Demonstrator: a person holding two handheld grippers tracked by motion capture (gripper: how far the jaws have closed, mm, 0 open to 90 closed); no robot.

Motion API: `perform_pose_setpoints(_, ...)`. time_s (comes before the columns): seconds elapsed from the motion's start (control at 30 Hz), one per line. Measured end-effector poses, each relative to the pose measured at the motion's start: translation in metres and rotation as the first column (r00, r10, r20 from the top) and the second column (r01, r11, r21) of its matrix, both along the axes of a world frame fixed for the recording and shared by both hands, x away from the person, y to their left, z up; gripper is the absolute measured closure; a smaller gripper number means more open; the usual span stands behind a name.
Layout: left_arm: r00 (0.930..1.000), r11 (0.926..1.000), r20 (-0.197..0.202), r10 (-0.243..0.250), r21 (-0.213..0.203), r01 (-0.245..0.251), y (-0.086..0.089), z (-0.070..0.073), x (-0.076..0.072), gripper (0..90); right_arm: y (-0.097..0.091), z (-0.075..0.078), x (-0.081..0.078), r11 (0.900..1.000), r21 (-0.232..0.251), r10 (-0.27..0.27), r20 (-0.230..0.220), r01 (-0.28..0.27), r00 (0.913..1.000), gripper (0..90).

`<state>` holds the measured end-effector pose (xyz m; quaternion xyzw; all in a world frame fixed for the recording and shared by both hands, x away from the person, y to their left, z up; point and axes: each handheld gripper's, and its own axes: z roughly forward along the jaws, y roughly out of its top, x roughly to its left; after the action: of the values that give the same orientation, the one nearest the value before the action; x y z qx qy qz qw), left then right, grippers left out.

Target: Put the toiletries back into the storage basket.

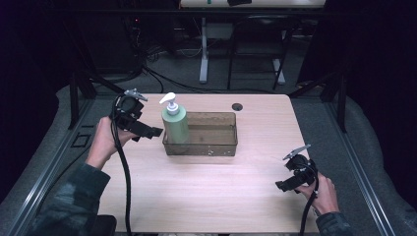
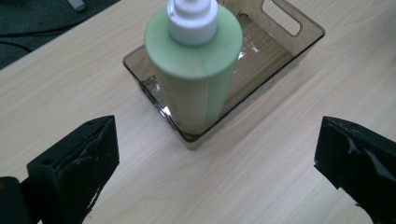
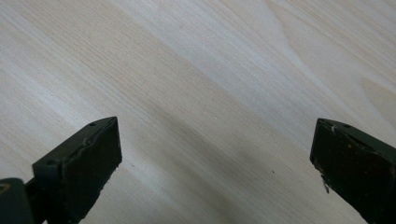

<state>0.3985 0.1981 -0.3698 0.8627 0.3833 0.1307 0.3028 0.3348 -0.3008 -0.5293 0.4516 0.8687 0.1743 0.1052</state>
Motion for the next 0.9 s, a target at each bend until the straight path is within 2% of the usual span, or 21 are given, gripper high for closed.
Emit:
perform_pose_setpoints(0.17, 0.9998, 0.9998, -0.016, 0.013, -0.013, -0.013, 0.005, -0.018, -0.006, 0.0, 0.0, 0.0, 0.0, 1.0, -0.005, 0.004, -0.001, -0.004, 1.0, 1.6)
perform_pose_setpoints(0.47, 0.9978, 0.9993, -0.056, 0.034, -0.016, -0.035, 0.01, -0.059, -0.016, 0.0, 0.0, 0.0, 0.0, 1.0, -0.001, 0.0, 0.001, 0.0, 1.0, 1.5)
perform_pose_setpoints(0.67, 0.9949, 0.9987, -0.088, 0.048, -0.013, -0.049, 0.012, -0.087, -0.02, 0.0, 0.0, 0.0, 0.0, 1.0, -0.002, 0.002, 0.001, -0.002, 1.0, 1.6)
perform_pose_setpoints(0.77, 0.9931, 0.9977, -0.101, 0.058, -0.029, -0.061, 0.015, -0.101, -0.021, 0.0, 0.0, 0.0, 0.0, 1.0, -0.003, 0.0, -0.001, 0.0, 1.0, 1.6)
perform_pose_setpoints(0.87, 0.99, 0.9973, -0.124, 0.067, -0.019, -0.07, 0.017, -0.115, -0.02, 0.0, 0.0, -0.001, 0.0, 1.0, -0.003, 0.001, -0.001, -0.001, 1.0, 1.6)
perform_pose_setpoints(0.9, 0.988, 0.9962, -0.134, 0.077, -0.029, -0.082, 0.018, -0.12, -0.02, 0.0, 0.0, -0.001, 0.0, 1.0, -0.003, 0.001, -0.002, -0.001, 1.0, 1.6)
